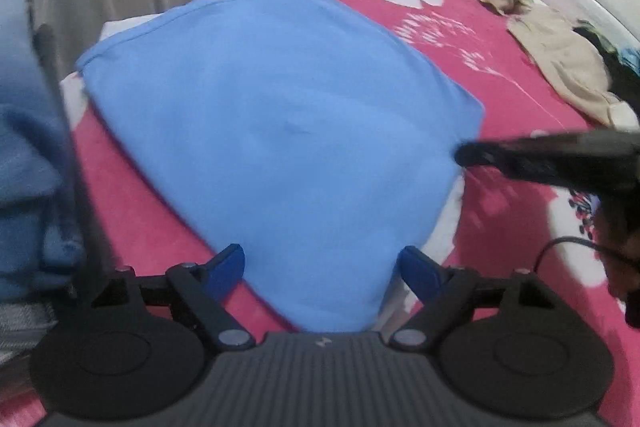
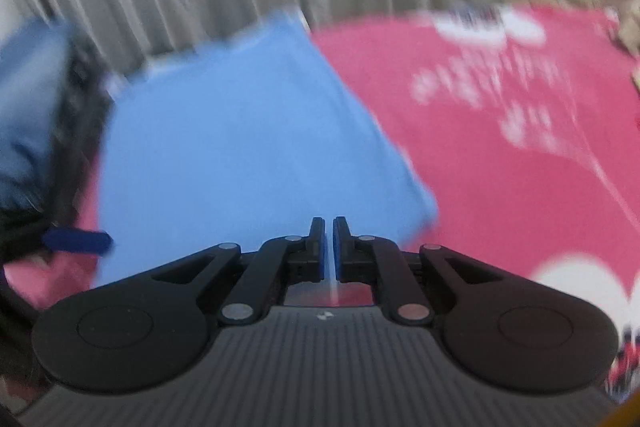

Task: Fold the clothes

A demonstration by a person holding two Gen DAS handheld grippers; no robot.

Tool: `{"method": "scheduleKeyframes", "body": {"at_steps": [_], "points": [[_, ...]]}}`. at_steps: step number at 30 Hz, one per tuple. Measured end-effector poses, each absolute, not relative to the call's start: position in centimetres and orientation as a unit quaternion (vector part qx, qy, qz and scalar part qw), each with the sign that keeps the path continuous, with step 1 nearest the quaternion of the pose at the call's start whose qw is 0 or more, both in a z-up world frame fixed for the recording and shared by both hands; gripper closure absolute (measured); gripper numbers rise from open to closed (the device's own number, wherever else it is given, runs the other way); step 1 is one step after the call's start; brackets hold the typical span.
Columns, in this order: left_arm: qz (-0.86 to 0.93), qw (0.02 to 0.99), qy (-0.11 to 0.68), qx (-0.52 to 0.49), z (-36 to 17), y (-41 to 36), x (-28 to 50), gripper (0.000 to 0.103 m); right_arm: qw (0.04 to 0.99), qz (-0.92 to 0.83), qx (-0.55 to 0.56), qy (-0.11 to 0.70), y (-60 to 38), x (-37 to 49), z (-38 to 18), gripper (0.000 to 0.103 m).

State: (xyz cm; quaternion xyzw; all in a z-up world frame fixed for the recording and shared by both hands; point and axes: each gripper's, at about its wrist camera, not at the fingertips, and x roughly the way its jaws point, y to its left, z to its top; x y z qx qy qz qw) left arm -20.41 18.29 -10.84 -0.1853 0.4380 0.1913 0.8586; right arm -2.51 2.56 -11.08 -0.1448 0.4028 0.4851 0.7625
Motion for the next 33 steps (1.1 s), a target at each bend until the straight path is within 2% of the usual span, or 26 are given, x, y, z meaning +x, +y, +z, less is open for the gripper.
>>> {"method": "scheduleKeyframes", "body": {"at_steps": [2,7,8,10,14,16,18,22,25,30,33], "points": [[0.193,0.868,0.415,-0.19,-9.6,18.7,-20.4,0.017,0.765,0.483,-0.129,0.407,1.3,-2.6,-10.5,0.098],[0.251,0.877,0.358,-0.198,-7.5,19.6,-19.6,0.018,0.784,0.504,-0.083,0.352,1.8,-2.3,-6.7,0.098],[0.27,0.869,0.363,-0.202,-7.8,19.8,-19.2,0.021,0.786,0.509,-0.079,0.342,2.5,-2.1,-6.3,0.098],[0.301,0.842,0.395,-0.21,-9.5,20.3,-17.9,0.039,0.783,0.514,-0.066,0.344,3.6,-1.5,-6.6,0.098],[0.317,0.835,0.41,-0.184,-10.7,19.4,-18.0,0.04,0.773,0.492,-0.079,0.392,3.8,-0.4,-10.0,0.098],[0.311,0.838,0.412,-0.176,-10.2,19.0,-18.0,0.045,0.774,0.471,-0.086,0.413,2.8,-0.4,-11.4,0.099],[0.308,0.845,0.402,-0.169,-9.3,18.8,-17.9,0.045,0.781,0.459,-0.05,0.421,0.9,-0.1,-11.2,0.099],[0.336,0.849,0.373,-0.167,-7.9,19.6,-16.6,0.045,0.797,0.464,-0.018,0.386,0.8,0.1,-8.7,0.098],[0.37,0.825,0.386,-0.185,-8.9,20.8,-15.6,0.045,0.786,0.5,-0.015,0.364,3.0,-0.4,-7.6,0.098],[0.397,0.801,0.396,-0.212,-9.6,21.9,-16.1,0.045,0.757,0.503,-0.045,0.414,5.3,-0.8,-11.0,0.098],[0.399,0.805,0.378,-0.224,-8.6,22.4,-16.5,0.047,0.769,0.47,-0.018,0.433,3.0,0.2,-12.3,0.1]]}}
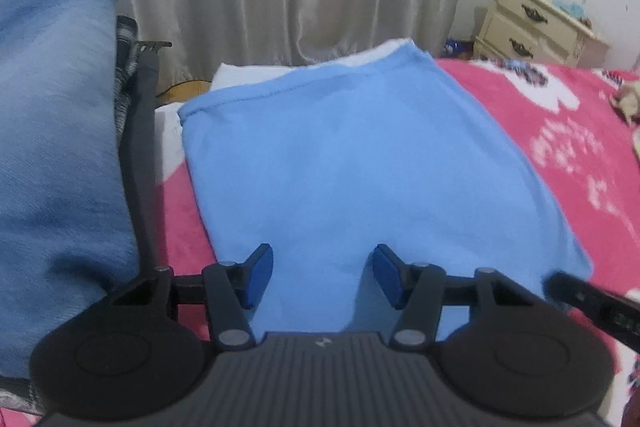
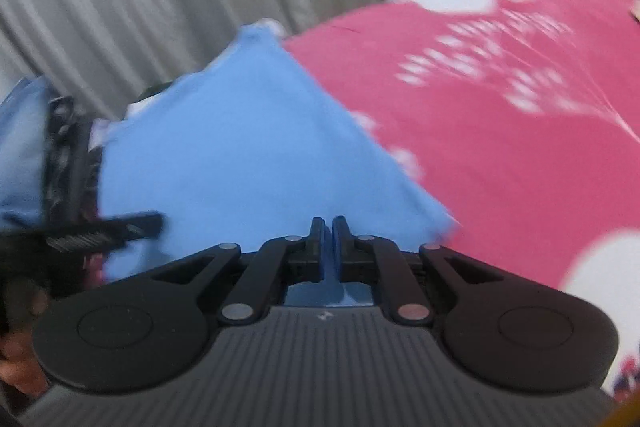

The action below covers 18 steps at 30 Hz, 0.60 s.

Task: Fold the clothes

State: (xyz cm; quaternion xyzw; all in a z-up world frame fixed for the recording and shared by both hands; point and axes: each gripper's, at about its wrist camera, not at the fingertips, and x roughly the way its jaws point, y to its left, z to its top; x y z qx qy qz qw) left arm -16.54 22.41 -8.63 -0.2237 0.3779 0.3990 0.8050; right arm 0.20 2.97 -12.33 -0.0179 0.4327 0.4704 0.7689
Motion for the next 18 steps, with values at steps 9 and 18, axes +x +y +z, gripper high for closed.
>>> {"method": "scheduleKeyframes", "body": {"at_steps": [9,18], "points": [[0.452,0.802,0.329,-0.211,-8.1,24.3,-14.8,0.045,0.769,0.508,-0.007,0.387,3.5,-0.8,-9.1,0.098],[0.478,0.784,0.336,-0.212,-9.4,26.5,-15.2,0.044,0.79,0.454,-0.018,0.412,3.0,0.6,-10.5,0.098]]}}
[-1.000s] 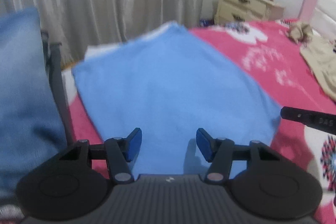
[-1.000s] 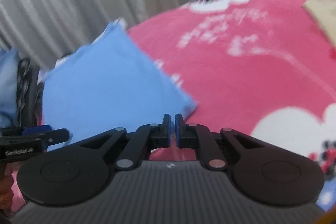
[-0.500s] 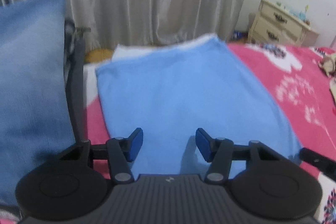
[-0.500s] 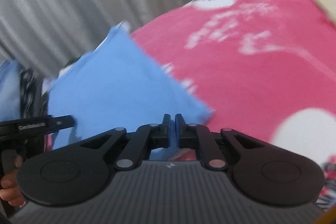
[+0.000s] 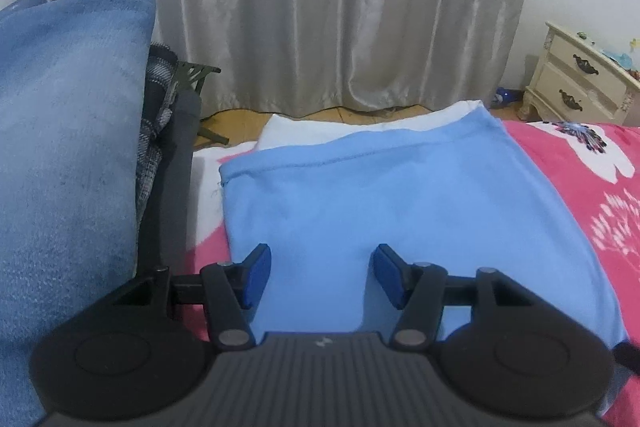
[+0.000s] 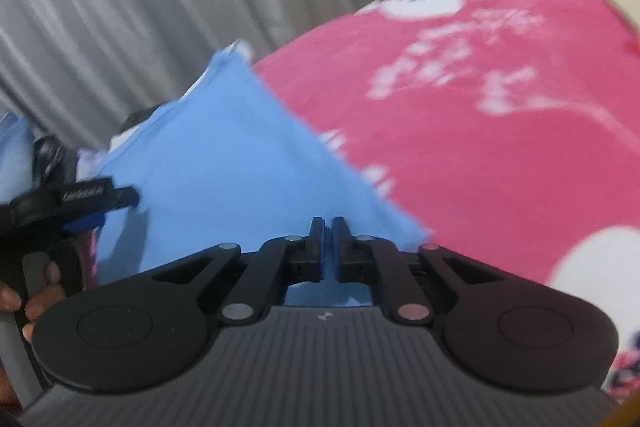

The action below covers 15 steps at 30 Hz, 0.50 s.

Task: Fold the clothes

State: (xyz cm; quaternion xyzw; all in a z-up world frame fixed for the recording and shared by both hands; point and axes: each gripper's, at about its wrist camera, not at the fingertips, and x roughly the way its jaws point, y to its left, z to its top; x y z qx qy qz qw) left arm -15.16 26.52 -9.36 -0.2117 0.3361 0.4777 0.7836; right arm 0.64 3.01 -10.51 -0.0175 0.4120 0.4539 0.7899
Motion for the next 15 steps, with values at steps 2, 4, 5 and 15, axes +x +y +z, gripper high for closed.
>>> {"method": "scheduleKeyframes", "body": {"at_steps": [2,4,5,15], "points": [[0.479,0.784,0.335,-0.209,-9.3,26.6,-15.1,0.044,0.791,0.469,-0.014,0.393,3.0,0.5,-9.0,0.098],[0.477,0.785,0.335,-0.21,-9.2,26.7,-15.0,0.044,0.781,0.492,-0.008,0.384,4.2,0.1,-8.2,0.098],[0.477,0.785,0.334,-0.212,-9.2,26.7,-15.1,0.044,0.775,0.505,-0.007,0.38,5.0,-0.2,-7.9,0.098],[0.485,0.784,0.321,-0.218,-9.0,27.9,-15.4,0.044,0.766,0.476,0.011,0.433,6.8,0.1,-10.7,0.099]]}}
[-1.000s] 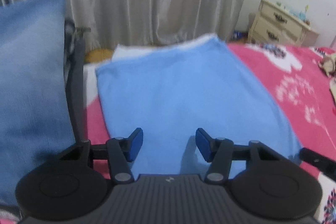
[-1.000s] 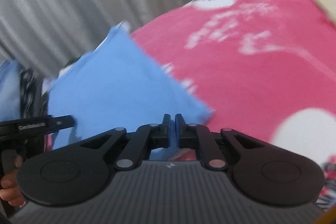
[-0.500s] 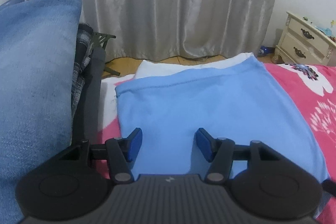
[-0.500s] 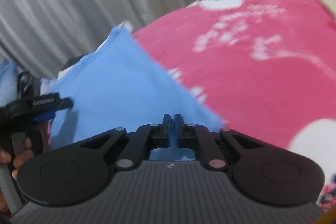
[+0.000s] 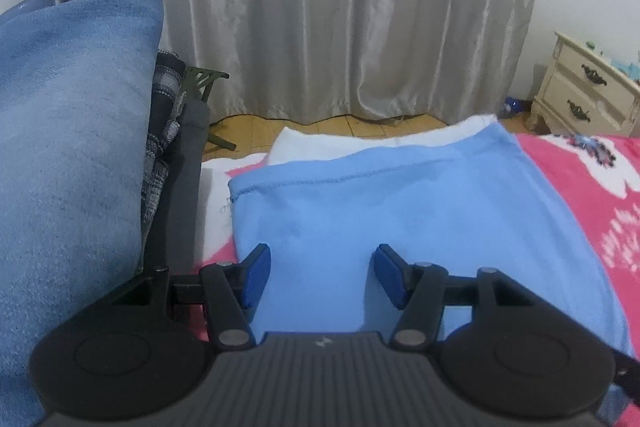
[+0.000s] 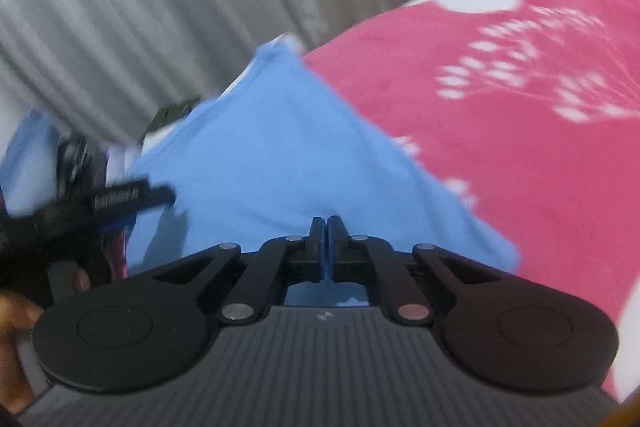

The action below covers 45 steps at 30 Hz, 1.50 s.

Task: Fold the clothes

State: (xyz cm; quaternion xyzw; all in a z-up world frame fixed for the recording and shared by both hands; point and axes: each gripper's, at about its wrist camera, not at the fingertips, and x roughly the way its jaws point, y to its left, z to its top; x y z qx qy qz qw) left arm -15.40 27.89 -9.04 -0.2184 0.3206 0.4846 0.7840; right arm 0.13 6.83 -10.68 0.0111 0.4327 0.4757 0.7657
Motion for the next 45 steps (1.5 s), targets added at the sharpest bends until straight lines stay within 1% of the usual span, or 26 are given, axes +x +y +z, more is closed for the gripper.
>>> {"method": "scheduleKeyframes", "body": {"at_steps": [2,4,9,11,12,14,18,22,25,28,30,33,38,42,45], "points": [[0.478,0.792,0.312,-0.216,-8.6,27.8,-15.3,0.043,0.774,0.476,0.012,0.416,6.0,-0.1,-9.5,0.098],[0.475,0.799,0.304,-0.208,-8.3,27.9,-15.0,0.039,0.773,0.488,0.019,0.405,5.5,-0.3,-8.6,0.098],[0.479,0.776,0.341,-0.228,-10.1,29.7,-14.7,0.034,0.757,0.5,0.012,0.421,7.2,-0.2,-9.4,0.098],[0.48,0.779,0.335,-0.223,-10.0,29.5,-15.1,0.036,0.768,0.476,0.01,0.428,7.6,0.5,-9.8,0.098],[0.477,0.783,0.333,-0.221,-9.8,29.4,-15.2,0.038,0.776,0.463,0.013,0.428,7.5,0.8,-9.8,0.098],[0.47,0.795,0.32,-0.21,-9.1,28.8,-15.3,0.038,0.788,0.448,0.03,0.421,6.3,1.3,-9.2,0.098],[0.454,0.822,0.291,-0.184,-8.2,28.2,-14.3,0.03,0.787,0.472,0.043,0.396,3.9,0.0,-7.5,0.098],[0.444,0.82,0.286,-0.222,-8.2,29.1,-12.0,0.032,0.769,0.502,0.038,0.394,4.3,-1.5,-7.9,0.098],[0.445,0.821,0.28,-0.221,-8.3,29.7,-9.7,0.032,0.765,0.496,0.03,0.409,5.5,-1.5,-9.2,0.098],[0.482,0.804,0.28,-0.208,-9.5,31.2,-7.7,0.032,0.771,0.477,0.021,0.421,6.3,-1.1,-10.5,0.098],[0.521,0.781,0.288,-0.191,-10.6,32.6,-6.9,0.034,0.778,0.461,0.031,0.425,5.8,-0.5,-11.1,0.098],[0.521,0.776,0.276,-0.225,-10.3,33.9,-7.6,0.034,0.781,0.446,0.068,0.431,4.2,0.4,-11.6,0.098],[0.493,0.815,0.249,-0.174,-8.9,31.2,-6.5,0.031,0.769,0.463,0.114,0.426,2.8,0.4,-11.2,0.098],[0.464,0.822,0.296,-0.15,-10.5,30.7,-2.7,0.032,0.77,0.464,0.116,0.423,3.0,-0.1,-11.1,0.098],[0.486,0.811,0.295,-0.137,-11.2,31.3,-1.0,0.031,0.769,0.462,0.112,0.428,3.2,-0.1,-11.3,0.098]]}}
